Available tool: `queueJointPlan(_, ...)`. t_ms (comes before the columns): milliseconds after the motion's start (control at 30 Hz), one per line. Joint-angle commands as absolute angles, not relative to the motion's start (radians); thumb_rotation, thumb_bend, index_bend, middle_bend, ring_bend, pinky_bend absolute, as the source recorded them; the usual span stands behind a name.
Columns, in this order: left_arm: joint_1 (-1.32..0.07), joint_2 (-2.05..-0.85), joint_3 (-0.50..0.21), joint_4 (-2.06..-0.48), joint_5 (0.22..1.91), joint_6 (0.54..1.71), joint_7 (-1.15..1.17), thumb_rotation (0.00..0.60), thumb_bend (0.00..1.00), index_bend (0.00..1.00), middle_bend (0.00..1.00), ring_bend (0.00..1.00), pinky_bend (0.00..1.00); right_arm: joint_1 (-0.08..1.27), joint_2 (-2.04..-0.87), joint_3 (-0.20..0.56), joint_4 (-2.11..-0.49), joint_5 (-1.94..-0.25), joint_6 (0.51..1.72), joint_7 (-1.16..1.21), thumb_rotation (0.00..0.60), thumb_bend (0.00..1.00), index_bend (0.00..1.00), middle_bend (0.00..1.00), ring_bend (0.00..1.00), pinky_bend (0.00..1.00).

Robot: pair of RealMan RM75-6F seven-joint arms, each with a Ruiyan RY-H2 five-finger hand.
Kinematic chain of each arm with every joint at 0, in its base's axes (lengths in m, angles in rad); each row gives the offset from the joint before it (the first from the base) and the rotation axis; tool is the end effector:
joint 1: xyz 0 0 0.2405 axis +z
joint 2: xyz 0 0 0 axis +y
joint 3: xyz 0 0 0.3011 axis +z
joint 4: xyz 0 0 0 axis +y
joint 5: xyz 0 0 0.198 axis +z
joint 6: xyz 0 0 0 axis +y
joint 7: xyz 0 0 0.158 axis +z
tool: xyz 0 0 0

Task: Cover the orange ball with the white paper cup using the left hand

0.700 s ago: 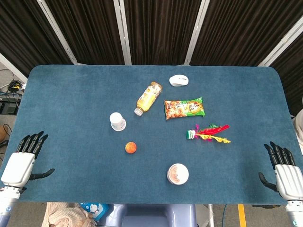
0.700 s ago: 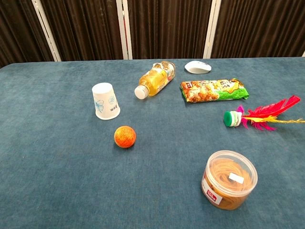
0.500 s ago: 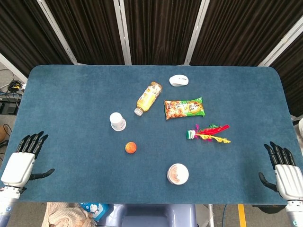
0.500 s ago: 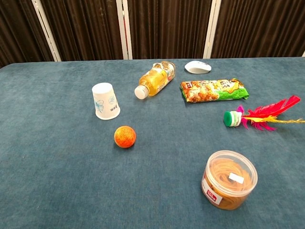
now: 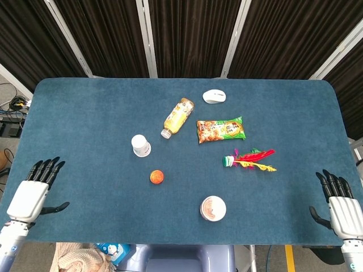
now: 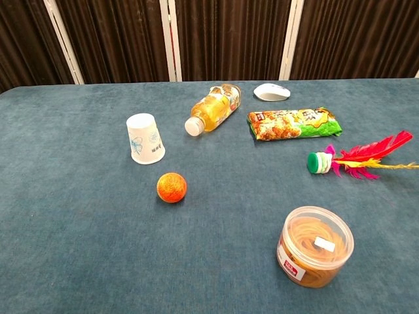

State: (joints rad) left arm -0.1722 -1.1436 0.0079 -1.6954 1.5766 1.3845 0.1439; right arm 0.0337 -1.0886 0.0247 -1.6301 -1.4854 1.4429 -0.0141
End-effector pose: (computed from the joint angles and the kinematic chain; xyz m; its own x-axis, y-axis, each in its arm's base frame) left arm -0.3101 0.2097 0.1469 0.4534 0.1142 0.8840 0.8837 -0.1866 -0.4292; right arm -0.3610 -0.1738 0.1902 0.4145 -0.0899 0.9056 -0.9061 0.0519 0.4199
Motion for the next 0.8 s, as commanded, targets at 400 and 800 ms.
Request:
queueJointPlan(400, -0.334, -1.204, -0.106, -1.792, 1.437, 1.196, 0.322, 0.600, 0.13, 0.00, 0.00, 0.00, 0.09, 0.033, -1.085, 0.023, -1.630, -1.484, 1.441, -0.004, 0.600, 0.35, 0.00, 0.00, 0.00, 0.03)
queueJointPlan(800, -0.559, -1.355, -0.288, -1.731, 1.099, 1.064, 0.594, 0.600, 0.20, 0.00, 0.04, 0.03, 0.15, 0.036, -1.083, 0.025, -1.632, -1.479, 1.433, 0.010, 0.600, 0.35, 0.00, 0.00, 0.00, 0.03)
